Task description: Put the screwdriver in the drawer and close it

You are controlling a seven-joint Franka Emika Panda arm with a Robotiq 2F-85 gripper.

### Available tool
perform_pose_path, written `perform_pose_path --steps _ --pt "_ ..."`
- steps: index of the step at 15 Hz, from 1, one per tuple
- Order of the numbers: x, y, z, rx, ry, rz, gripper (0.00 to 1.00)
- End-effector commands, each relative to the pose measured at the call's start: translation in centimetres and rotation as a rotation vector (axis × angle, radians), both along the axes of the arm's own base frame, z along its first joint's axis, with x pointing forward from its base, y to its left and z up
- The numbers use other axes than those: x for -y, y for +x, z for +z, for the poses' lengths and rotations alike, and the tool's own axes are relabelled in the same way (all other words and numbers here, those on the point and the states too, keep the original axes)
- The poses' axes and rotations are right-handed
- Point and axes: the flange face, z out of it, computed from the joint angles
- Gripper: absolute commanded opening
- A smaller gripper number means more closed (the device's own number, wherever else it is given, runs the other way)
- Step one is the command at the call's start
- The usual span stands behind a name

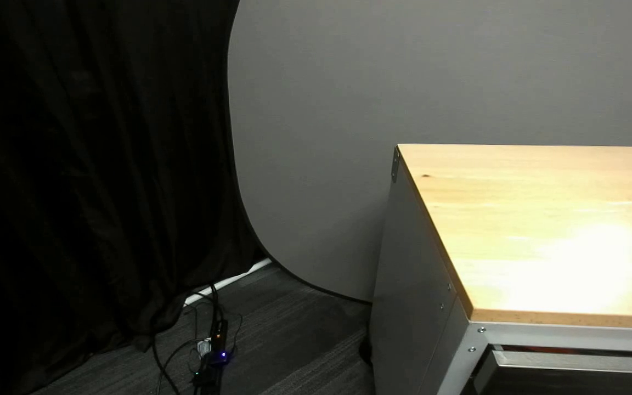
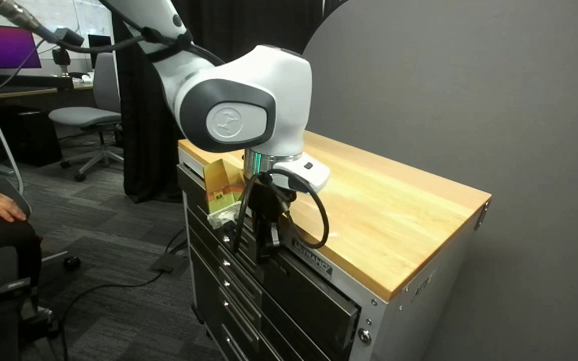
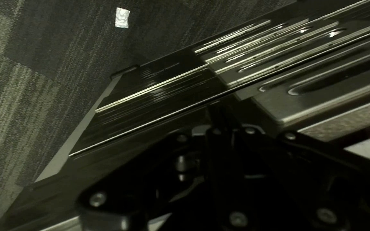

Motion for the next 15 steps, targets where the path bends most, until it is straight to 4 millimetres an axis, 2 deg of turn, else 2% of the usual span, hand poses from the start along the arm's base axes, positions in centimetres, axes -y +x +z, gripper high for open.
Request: perform_pose_path --steps 1,6,8,11,15 --pt "-0.6 1.1 3.1 0.12 0.058 0.021 0.07" --pt "-2.4 0.0 6.8 0.091 0.074 0.088 0.07" --pt "-3.6 -0.5 9.0 0.039 0.058 0.12 0.07" --pt "-6.6 -0.9 12.4 -0.031 0.035 0.201 0.07" --pt "-11.9 -1.8 15.7 -0.22 0.016 0.326 0.09"
